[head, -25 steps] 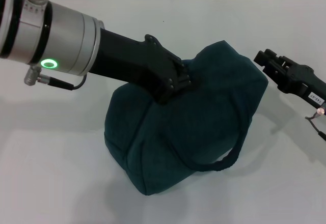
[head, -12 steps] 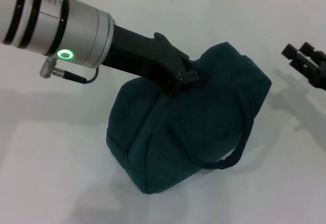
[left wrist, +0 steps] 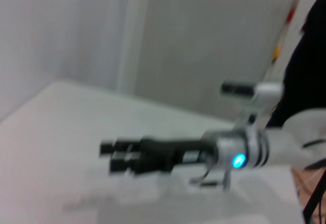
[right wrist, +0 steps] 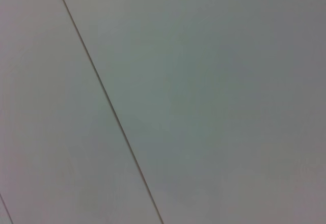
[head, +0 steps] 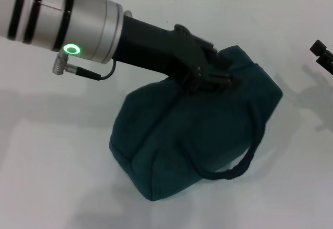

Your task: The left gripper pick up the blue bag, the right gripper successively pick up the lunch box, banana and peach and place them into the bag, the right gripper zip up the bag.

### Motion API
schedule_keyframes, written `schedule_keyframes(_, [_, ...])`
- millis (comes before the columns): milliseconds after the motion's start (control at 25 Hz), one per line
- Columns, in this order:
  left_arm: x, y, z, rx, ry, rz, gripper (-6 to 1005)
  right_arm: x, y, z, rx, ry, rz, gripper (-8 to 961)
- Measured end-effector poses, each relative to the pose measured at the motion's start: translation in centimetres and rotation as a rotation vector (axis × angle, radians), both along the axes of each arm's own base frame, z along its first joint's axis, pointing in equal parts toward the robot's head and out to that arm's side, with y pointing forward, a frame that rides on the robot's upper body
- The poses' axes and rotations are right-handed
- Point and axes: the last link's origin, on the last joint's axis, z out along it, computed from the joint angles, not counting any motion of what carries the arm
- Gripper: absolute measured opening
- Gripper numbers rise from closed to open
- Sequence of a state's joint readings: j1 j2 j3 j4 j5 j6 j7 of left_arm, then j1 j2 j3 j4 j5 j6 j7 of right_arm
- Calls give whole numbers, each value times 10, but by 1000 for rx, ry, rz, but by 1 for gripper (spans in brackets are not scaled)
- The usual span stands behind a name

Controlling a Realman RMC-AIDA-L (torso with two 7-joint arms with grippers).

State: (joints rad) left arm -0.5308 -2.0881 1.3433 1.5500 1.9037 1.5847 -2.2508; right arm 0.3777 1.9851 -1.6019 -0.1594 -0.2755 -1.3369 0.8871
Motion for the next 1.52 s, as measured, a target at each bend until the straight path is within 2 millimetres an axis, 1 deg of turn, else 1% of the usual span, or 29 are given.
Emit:
schedule_keyframes(40, [2,-3,3,2,-47,-28,280,0,0,0,3,-6,-1,876])
schedule_keyframes(160, [5,-6,10,26,-121,-76,389,1,0,0,6,-15,-2,876])
schedule_keyframes(240, [4,-6,14,41,-144,-77,462,2,0,1,8,-16,-4,876])
schedule_keyframes(480, [-9,0,37,151,-240,-44,729,6,-3,9,48,-22,0,876])
schedule_keyframes(560, [-16,0,46,186,-280,-32,757,4,-5,12,60,-31,22,876])
schedule_keyframes(680, [-32,-3,59,230,-326,-4,800,-2,-9,17,57,-45,101,877])
schedule_keyframes(760, [-41,-6,62,243,-327,8,828,-13,-15,21,24,-55,215,877])
schedule_keyframes(920, [-67,-24,67,234,-330,29,885,-36,-28,25,-61,-61,449,877])
schedule_keyframes(1000, [-78,-34,69,216,-343,33,882,-46,-37,23,-119,-67,566,877])
schedule_keyframes(1120, [-99,-51,74,198,-366,47,878,-58,-49,18,-200,-74,695,877])
schedule_keyframes(1240, [-122,-66,75,193,-391,59,878,-64,-61,9,-272,-73,779,875])
schedule_keyframes(1400, [-153,-85,77,209,-425,71,878,-66,-74,-6,-353,-77,825,872])
schedule_keyframes(1440, [-159,-88,76,206,-427,72,878,-66,-74,-6,-353,-77,825,872])
schedule_keyframes(1480, [-165,-92,75,203,-428,73,878,-64,-81,-17,-409,-95,820,872])
schedule_keyframes(1520, [-173,-97,73,195,-424,77,878,-63,-82,-19,-419,-99,815,872])
